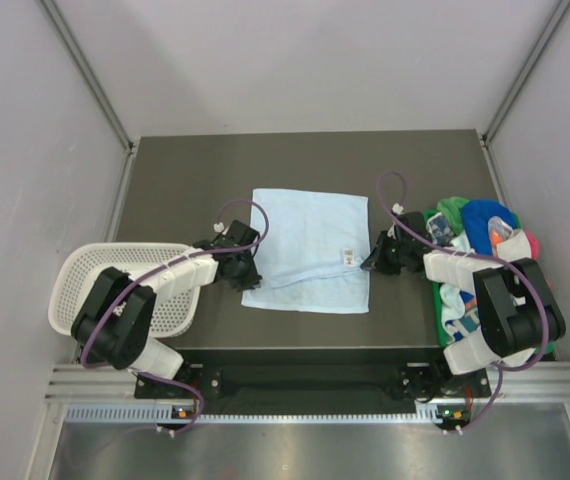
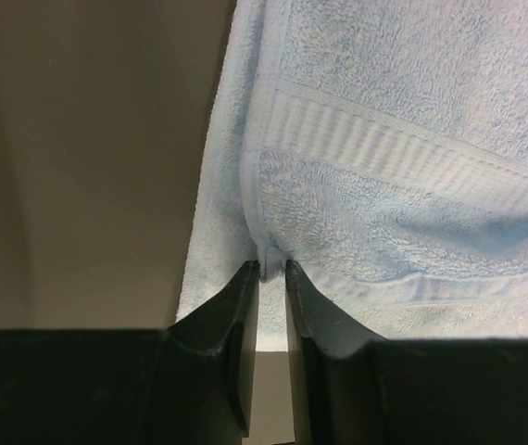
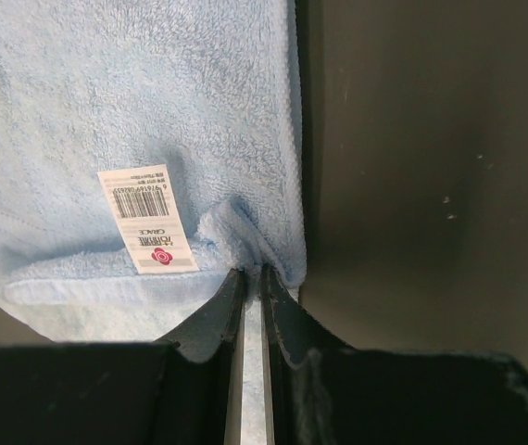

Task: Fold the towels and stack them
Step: Fold the towel

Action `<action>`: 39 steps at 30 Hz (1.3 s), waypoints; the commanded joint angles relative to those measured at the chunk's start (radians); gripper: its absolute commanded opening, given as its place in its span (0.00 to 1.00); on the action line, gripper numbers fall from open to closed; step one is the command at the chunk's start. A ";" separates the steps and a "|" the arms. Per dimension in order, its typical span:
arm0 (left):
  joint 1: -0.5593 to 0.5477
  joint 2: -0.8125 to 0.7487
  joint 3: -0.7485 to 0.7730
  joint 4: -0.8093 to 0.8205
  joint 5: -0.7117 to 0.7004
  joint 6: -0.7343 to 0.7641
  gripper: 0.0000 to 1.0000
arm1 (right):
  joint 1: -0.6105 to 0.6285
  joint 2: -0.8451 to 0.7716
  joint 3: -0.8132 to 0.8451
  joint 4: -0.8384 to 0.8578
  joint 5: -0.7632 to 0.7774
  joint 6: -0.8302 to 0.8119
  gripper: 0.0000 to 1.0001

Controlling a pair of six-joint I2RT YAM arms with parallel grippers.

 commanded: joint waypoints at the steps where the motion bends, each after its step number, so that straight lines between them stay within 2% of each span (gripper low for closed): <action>1: -0.003 -0.003 -0.002 0.035 -0.009 -0.003 0.21 | -0.012 0.020 -0.018 0.016 0.034 -0.014 0.00; 3: -0.003 -0.011 0.009 0.021 -0.016 0.002 0.13 | -0.012 0.006 -0.017 0.010 0.032 -0.014 0.00; 9: -0.003 -0.034 0.059 -0.031 -0.047 0.028 0.00 | -0.012 -0.043 0.000 -0.029 0.035 -0.019 0.00; 17: -0.003 -0.074 0.094 -0.078 -0.043 0.051 0.00 | -0.012 -0.116 0.005 -0.076 0.034 -0.027 0.00; 26: 0.000 -0.152 0.165 -0.189 -0.072 0.089 0.00 | -0.004 -0.306 0.020 -0.194 0.046 -0.040 0.00; 39: 0.003 -0.238 0.225 -0.226 -0.122 0.109 0.00 | 0.009 -0.486 0.086 -0.354 0.074 -0.063 0.00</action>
